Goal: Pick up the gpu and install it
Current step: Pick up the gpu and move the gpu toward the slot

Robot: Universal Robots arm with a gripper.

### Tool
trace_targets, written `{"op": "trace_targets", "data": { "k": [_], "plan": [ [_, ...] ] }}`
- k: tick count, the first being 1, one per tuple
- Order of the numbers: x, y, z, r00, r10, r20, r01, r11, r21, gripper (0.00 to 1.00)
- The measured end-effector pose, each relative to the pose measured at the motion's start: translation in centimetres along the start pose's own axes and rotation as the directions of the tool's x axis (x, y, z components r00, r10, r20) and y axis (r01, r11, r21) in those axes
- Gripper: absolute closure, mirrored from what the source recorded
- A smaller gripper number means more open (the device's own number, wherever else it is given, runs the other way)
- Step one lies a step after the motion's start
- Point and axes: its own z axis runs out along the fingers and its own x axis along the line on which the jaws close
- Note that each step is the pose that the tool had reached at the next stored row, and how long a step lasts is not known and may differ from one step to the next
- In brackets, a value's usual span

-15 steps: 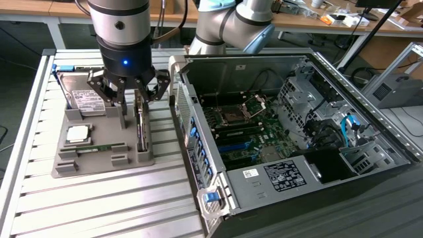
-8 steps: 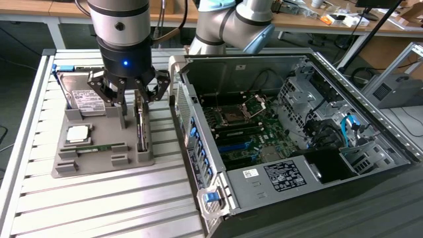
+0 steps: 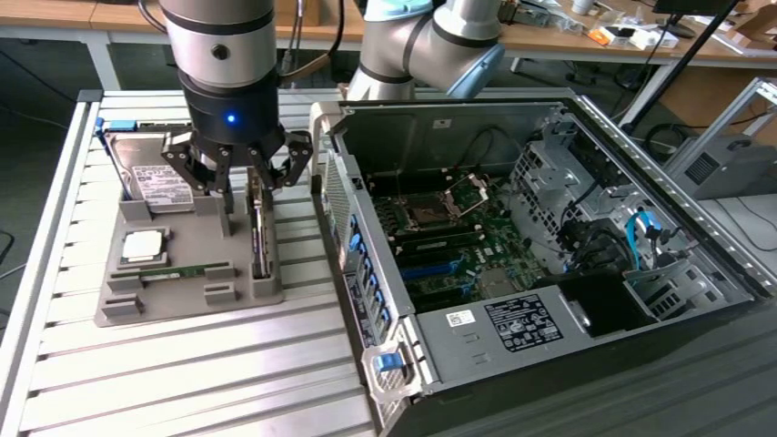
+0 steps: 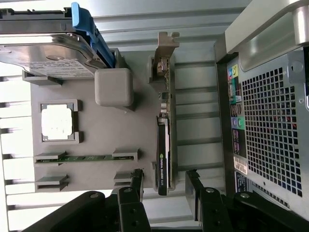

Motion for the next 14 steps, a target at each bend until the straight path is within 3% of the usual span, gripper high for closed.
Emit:
{"op": "trace_targets", "data": {
  "k": [14],
  "plan": [
    [0.01,-0.02,0.32,1.0,0.0,-0.0001,0.0,1.0,0.0,0.52]
  ]
}}
